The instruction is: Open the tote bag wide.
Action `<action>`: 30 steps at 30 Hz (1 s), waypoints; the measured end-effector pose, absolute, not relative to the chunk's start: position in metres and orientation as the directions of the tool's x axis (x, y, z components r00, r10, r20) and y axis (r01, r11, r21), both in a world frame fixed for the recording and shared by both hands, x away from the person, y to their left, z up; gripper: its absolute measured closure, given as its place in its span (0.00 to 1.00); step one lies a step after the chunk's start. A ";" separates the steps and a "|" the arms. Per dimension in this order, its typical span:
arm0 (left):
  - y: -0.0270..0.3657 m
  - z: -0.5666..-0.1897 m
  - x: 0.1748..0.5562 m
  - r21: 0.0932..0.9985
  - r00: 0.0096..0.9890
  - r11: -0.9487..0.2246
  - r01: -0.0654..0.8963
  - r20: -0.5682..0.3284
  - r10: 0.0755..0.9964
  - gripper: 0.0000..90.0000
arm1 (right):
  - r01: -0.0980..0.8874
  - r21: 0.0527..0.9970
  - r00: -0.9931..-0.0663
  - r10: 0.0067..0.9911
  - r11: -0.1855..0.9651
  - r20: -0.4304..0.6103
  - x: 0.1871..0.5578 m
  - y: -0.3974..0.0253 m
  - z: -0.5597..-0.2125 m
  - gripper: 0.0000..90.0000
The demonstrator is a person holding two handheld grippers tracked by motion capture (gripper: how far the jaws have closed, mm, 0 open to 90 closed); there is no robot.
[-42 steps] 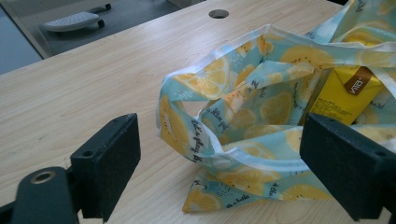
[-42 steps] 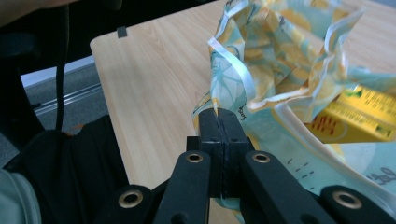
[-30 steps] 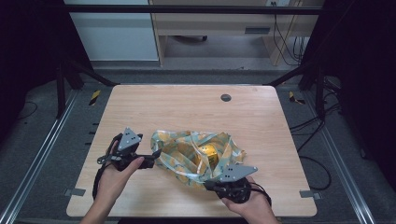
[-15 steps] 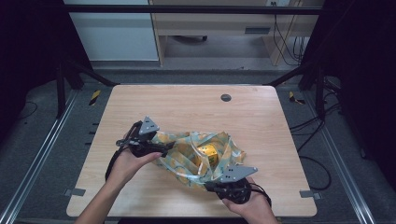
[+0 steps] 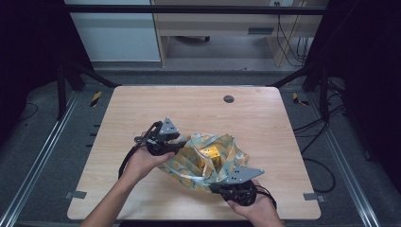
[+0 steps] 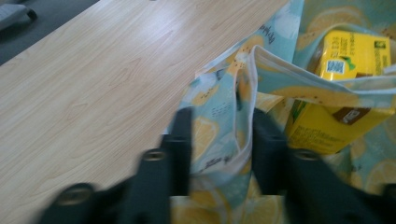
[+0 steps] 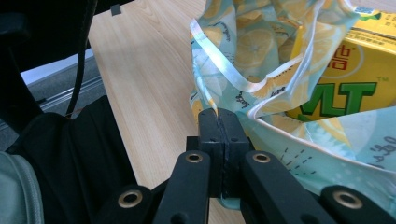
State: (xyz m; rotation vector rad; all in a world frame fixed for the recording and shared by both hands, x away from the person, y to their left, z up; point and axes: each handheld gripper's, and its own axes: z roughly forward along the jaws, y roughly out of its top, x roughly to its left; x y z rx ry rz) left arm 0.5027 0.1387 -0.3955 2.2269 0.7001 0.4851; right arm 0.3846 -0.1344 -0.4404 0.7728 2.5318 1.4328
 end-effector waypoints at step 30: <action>0.202 -0.467 0.390 0.676 0.827 -0.603 0.424 -0.016 0.562 0.96 | 0.419 0.778 -0.823 0.558 0.468 0.108 0.379 -0.154 -0.456 0.99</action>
